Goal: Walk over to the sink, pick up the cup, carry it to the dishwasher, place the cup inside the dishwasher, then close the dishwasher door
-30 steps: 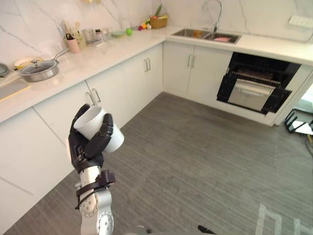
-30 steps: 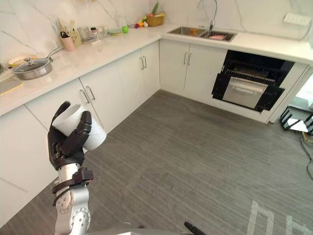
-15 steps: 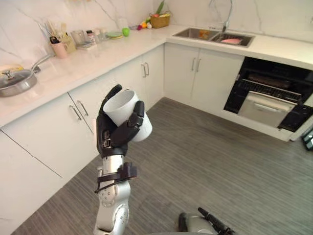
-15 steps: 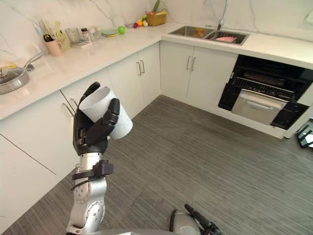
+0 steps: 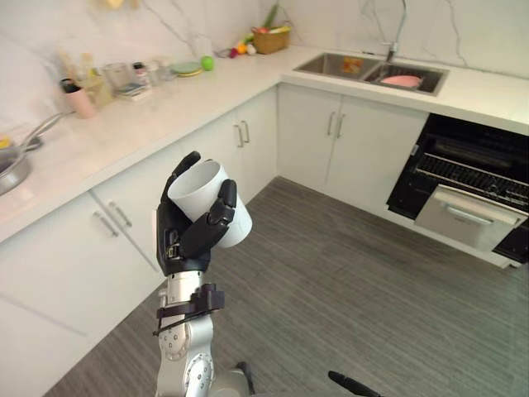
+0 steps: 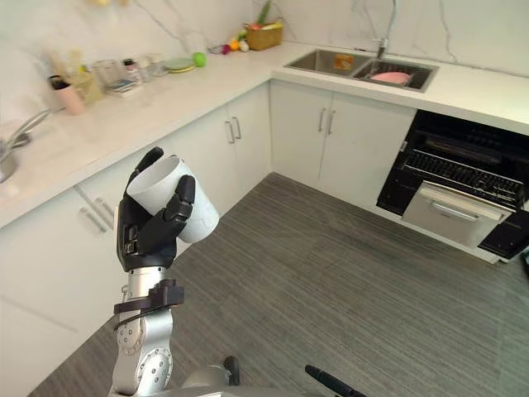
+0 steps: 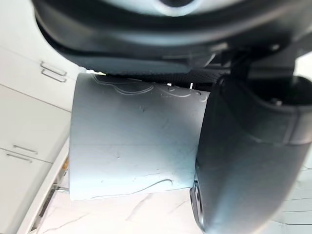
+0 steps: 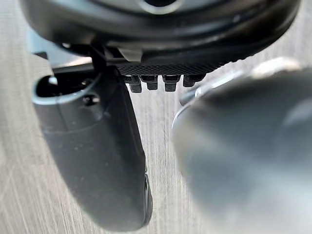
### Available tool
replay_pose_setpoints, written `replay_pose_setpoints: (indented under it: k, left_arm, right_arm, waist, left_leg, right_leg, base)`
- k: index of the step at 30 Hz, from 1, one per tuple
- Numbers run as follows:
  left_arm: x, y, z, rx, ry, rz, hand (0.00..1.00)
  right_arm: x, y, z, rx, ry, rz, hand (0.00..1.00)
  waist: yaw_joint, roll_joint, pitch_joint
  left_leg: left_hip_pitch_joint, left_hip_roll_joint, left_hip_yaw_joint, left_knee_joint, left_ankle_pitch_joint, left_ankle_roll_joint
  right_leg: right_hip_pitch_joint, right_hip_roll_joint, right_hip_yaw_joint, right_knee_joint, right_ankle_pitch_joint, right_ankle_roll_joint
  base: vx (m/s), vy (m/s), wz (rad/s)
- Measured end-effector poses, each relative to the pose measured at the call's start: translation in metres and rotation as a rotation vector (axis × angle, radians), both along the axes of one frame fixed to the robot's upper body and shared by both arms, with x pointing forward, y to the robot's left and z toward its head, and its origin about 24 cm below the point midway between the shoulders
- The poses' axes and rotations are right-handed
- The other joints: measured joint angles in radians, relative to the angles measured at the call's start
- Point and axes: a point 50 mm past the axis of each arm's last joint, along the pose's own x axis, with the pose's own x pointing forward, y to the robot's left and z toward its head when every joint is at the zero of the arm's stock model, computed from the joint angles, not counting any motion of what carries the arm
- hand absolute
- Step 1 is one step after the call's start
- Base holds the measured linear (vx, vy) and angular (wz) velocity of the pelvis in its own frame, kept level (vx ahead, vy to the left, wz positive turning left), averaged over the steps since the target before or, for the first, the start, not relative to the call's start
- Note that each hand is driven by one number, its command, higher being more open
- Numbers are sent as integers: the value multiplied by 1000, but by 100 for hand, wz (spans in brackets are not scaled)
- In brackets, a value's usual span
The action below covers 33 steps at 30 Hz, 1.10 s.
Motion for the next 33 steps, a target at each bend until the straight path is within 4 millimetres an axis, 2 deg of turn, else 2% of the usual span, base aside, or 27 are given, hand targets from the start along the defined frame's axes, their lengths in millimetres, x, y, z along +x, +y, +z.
replay_pose_setpoints:
  k: [1,4,6,7,8,9,10,11,12,13,14,15,16,17,18,19,20,21,22,24,26,27,28,29,30,31,33]
  left_arm:
    - [2,-4,-9,9,36,-21,0]
    - [3,-8,-21,14,92,-48,0]
    - [3,-13,-21,21,86,-105,0]
    - [4,-15,-20,27,76,-132,0]
    - [5,-15,-17,51,60,-160,0]
    - [5,-14,-15,79,48,-180,0]
    - [5,-14,-15,91,48,-191,0]
    - [4,-14,-15,100,47,-193,0]
    - [5,-16,-13,118,38,-194,0]
    - [7,-18,-10,128,27,-198,0]
    - [11,-20,-7,148,13,-206,0]
    - [14,-22,-4,148,10,-208,0]
    - [15,-23,-3,146,10,-208,0]
    - [18,-24,-2,139,19,-206,0]
    - [19,-24,-2,138,25,-205,0]
    - [19,-24,-3,139,32,-206,0]
    - [19,-28,-6,118,49,-209,0]
    - [19,-31,-7,106,61,-213,0]
    - [18,-40,-6,84,61,-236,0]
    - [16,-47,-6,64,60,-256,0]
    - [14,-46,-7,54,65,-247,0]
    - [12,-45,-6,45,56,-240,0]
    - [12,-46,-5,36,48,-236,0]
    - [10,-47,0,15,22,-232,0]
    - [8,-46,4,0,-6,-224,0]
    - [8,-46,6,-3,-21,-221,0]
    - [6,-40,13,-23,-70,-205,0]
  right_arm:
    - [-1,5,-1,9,9,-4,100]
    - [-5,10,-4,22,32,-16,100]
    - [-16,11,-5,22,52,-58,100]
    - [-16,11,-6,20,48,-78,100]
    - [-16,13,-6,17,47,-116,100]
    - [-15,14,-6,9,34,-153,100]
    - [-17,15,-6,7,29,-180,100]
    - [-12,12,-5,-16,-13,-188,100]
    - [-2,9,-3,-37,-59,-162,100]
    - [3,9,-2,-42,-78,-155,100]
    - [9,11,-1,-45,-105,-156,100]
    - [13,13,-1,-49,-122,-159,100]
    - [14,14,-1,-51,-126,-161,100]
    - [15,15,-1,-54,-128,-164,100]
    - [14,16,-1,-56,-125,-164,100]
    - [10,19,-1,-56,-114,-159,100]
    - [12,10,1,-75,-119,-164,100]
    - [15,5,2,-91,-127,-144,100]
    - [20,2,4,-113,-133,-119,100]
    - [23,5,6,-111,-137,-104,100]
    - [27,8,8,-112,-147,-88,100]
    - [31,11,10,-115,-162,-94,100]
    - [31,11,12,-124,-169,-88,100]
    - [31,12,14,-147,-181,-75,100]
    - [32,13,15,-168,-181,-71,100]
    - [32,12,15,-177,-178,-72,100]
    - [34,10,16,-214,-178,-75,100]
  waist:
    - [-5,-31,3]
    - [-9,-51,1]
    - [-12,-45,-22]
    - [-12,-53,-27]
    - [-5,-69,-19]
    - [-9,-88,-6]
    - [-16,-88,-9]
    - [-35,-89,-10]
    - [-51,-78,-20]
    - [-59,-66,-25]
    - [-76,-63,-25]
    - [-82,-56,-23]
    - [-81,-55,-20]
    - [-82,-50,-16]
    - [-81,-51,-15]
    - [-79,-72,-4]
    - [-83,-32,6]
    - [-85,-16,16]
    - [-81,0,27]
    - [-76,-10,29]
    - [-73,-8,30]
    - [-69,-2,30]
    - [-64,4,29]
    - [-50,6,32]
    - [-46,5,32]
    - [-43,4,31]
    - [-16,1,31]
  left_leg:
    - [9,-18,19,31,-36,18]
    - [27,-27,36,117,-119,32]
    - [66,-24,44,131,-202,39]
    - [80,-30,49,129,-214,42]
    - [137,-48,64,107,-242,49]
    - [216,-73,82,59,-248,56]
    - [254,-80,85,31,-248,60]
    - [312,-75,104,-15,-249,64]
    - [334,-60,124,-38,-252,63]
    - [338,-49,130,-41,-248,49]
    - [339,-19,143,-46,-253,36]
    - [355,12,153,-55,-259,18]
    - [364,27,160,-54,-265,6]
    - [384,58,180,-44,-288,-27]
    - [399,67,187,-36,-300,-44]
    - [460,60,196,-9,-355,-82]
    - [478,90,199,7,-384,-90]
    - [479,111,207,24,-392,-101]
    - [471,131,209,70,-385,-101]
    - [459,147,206,149,-365,-101]
    - [385,198,198,367,-335,-59]
    - [291,245,165,565,-247,0]
    - [242,272,149,659,-182,12]
    - [147,304,114,835,-143,1]
    - [58,299,87,943,-172,-2]
    - [22,285,80,960,-196,-4]
    - [-46,195,95,837,-298,-1]
  right_leg:
    - [14,-27,28,-2,0,4]
    - [48,-45,42,29,-5,12]
    - [-3,-51,26,221,-41,64]
    - [-34,-59,21,309,-54,77]
    - [-119,-93,9,531,-42,98]
    - [-207,-151,-26,753,48,80]
    - [-245,-178,-46,846,94,51]
    - [-324,-208,-80,961,82,9]
    - [-405,-212,-122,967,39,-1]
    - [-434,-207,-146,933,13,3]
    - [-465,-176,-199,778,-13,12]
    - [-466,-130,-237,579,-14,16]
    - [-457,-102,-246,460,-5,16]
    - [-420,-40,-244,215,68,3]
    - [-395,-17,-233,99,120,0]
    - [-341,-7,-187,-13,371,-44]
    - [-337,25,-191,23,344,-61]
    - [-340,41,-185,50,323,-73]
    - [-363,51,-186,124,247,-82]
    - [-389,53,-187,212,151,-85]
    - [-358,78,-189,216,106,-101]
    - [-315,101,-196,174,99,-104]
    - [-293,113,-204,154,96,-106]
    - [-263,133,-204,133,89,-112]
    - [-228,146,-202,102,83,-120]
    - [-211,150,-198,85,82,-122]
    - [-144,150,-148,34,82,-134]
  base:
    - [450,228,-31]
    - [277,137,-21]
    - [230,122,-11]
    - [252,138,-17]
    - [208,108,-38]
    - [249,96,-39]
    - [185,47,-38]
    - [227,48,-34]
    - [202,40,-36]
    - [243,17,-26]
    - [323,-24,-20]
    - [369,-47,-26]
    - [444,-89,-41]
    - [386,-93,-41]
    - [598,-173,-54]
    - [503,-179,-43]
    - [530,-178,-39]
    - [335,-148,-21]
    - [296,-144,-13]
    - [270,-212,-16]
    - [254,-190,-28]
    - [213,-117,-20]
    - [330,-122,-23]
    - [274,-72,-13]
    - [322,-77,-10]
    - [259,-57,-6]
    - [313,-35,-37]
